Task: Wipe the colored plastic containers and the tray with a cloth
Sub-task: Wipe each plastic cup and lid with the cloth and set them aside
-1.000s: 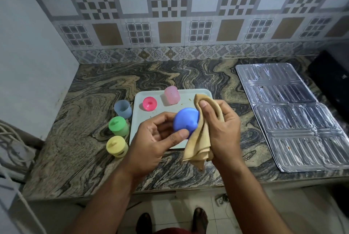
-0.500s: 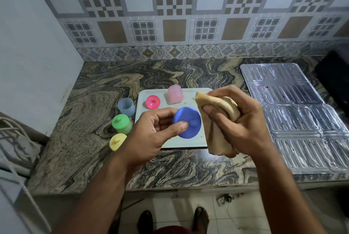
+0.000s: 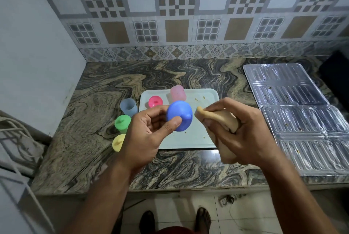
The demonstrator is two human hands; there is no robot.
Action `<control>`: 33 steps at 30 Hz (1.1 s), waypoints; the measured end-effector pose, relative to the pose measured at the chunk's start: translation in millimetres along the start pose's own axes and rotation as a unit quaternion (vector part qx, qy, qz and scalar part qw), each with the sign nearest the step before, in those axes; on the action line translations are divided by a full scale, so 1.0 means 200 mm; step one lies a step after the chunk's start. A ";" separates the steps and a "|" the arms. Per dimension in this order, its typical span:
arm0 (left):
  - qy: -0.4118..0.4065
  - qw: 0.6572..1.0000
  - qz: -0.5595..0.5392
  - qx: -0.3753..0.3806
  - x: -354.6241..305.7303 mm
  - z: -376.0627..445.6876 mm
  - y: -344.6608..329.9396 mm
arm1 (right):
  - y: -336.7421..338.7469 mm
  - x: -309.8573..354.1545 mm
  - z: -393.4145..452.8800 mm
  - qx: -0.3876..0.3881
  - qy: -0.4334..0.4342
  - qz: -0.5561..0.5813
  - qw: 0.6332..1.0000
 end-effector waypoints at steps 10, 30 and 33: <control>-0.088 0.992 0.049 -0.069 -0.05 -0.05 -0.01 | -0.11 0.03 -0.03 -0.065 -0.010 0.051 0.997; 0.027 0.985 -0.163 -0.049 0.03 -0.05 -0.02 | -0.19 -0.07 0.00 -0.085 -0.111 0.291 0.946; -0.040 0.998 -0.043 -0.031 -0.04 -0.04 0.00 | -0.17 -0.08 -0.01 -0.093 -0.107 0.272 0.952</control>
Point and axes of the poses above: each hand's wrist, its own z-axis towards the middle knuckle, its own y-axis out of the back of the hand, x = y × z, the point moved 9 cm from there along z, towards the middle knuckle
